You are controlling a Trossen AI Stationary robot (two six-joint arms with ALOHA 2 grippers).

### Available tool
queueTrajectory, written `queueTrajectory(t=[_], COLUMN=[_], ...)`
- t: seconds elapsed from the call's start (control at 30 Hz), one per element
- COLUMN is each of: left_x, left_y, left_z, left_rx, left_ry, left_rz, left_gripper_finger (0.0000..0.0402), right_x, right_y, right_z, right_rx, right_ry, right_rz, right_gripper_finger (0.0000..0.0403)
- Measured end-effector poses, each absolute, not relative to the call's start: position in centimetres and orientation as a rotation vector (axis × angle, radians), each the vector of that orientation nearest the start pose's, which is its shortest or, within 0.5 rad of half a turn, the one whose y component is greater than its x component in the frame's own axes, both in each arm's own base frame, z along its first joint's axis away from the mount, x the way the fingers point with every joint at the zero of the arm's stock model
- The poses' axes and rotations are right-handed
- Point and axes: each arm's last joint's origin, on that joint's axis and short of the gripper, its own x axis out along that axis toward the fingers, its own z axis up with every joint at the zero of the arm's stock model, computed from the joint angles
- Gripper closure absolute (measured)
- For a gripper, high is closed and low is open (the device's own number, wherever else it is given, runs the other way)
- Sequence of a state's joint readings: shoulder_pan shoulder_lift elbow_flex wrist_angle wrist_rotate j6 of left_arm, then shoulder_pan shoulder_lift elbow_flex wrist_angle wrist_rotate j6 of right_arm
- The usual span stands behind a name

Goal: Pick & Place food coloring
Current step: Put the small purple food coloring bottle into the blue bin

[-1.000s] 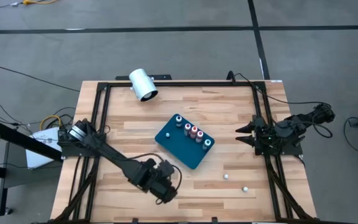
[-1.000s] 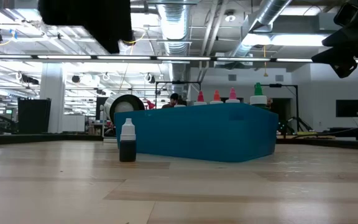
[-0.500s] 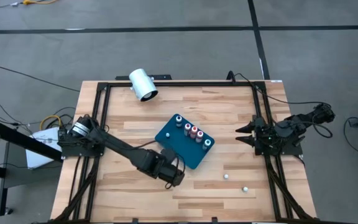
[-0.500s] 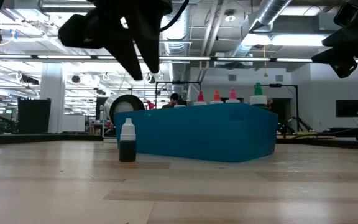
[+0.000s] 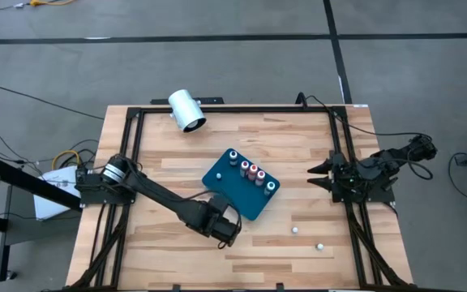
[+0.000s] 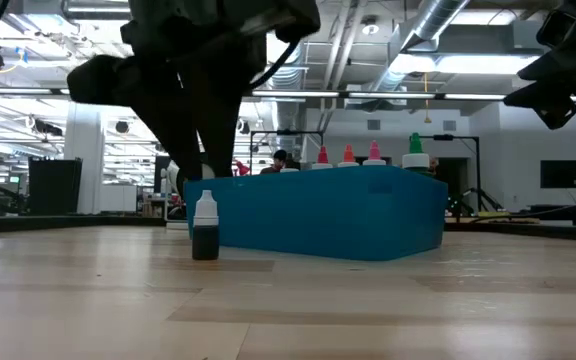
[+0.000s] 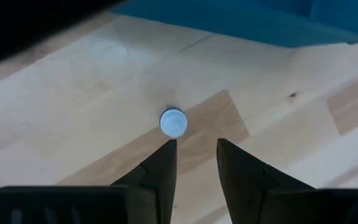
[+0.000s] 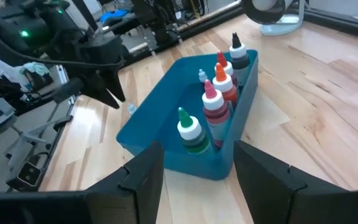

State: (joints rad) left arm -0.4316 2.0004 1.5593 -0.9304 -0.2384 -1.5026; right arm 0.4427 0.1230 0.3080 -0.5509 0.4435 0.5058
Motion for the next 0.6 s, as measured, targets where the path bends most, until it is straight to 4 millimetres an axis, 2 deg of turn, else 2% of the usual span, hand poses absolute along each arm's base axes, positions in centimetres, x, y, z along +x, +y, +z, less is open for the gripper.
queueTrajectory(t=[0.37, 0.6], left_x=[36.1, 36.7], left_y=[-15.7, -15.7], left_z=[18.8, 16.9], left_rx=[-0.777, -0.764], left_ry=[1.101, 1.159], left_rz=[0.864, 0.869], left_gripper_finger=[0.0297, 0.0297], right_x=[7.4, 7.4], right_y=[2.1, 2.1], right_z=[20.7, 20.7], right_rx=[0.349, 0.35], right_ry=[0.319, 0.317], right_rz=[-0.083, -0.083], right_gripper_finger=[0.0221, 0.0218])
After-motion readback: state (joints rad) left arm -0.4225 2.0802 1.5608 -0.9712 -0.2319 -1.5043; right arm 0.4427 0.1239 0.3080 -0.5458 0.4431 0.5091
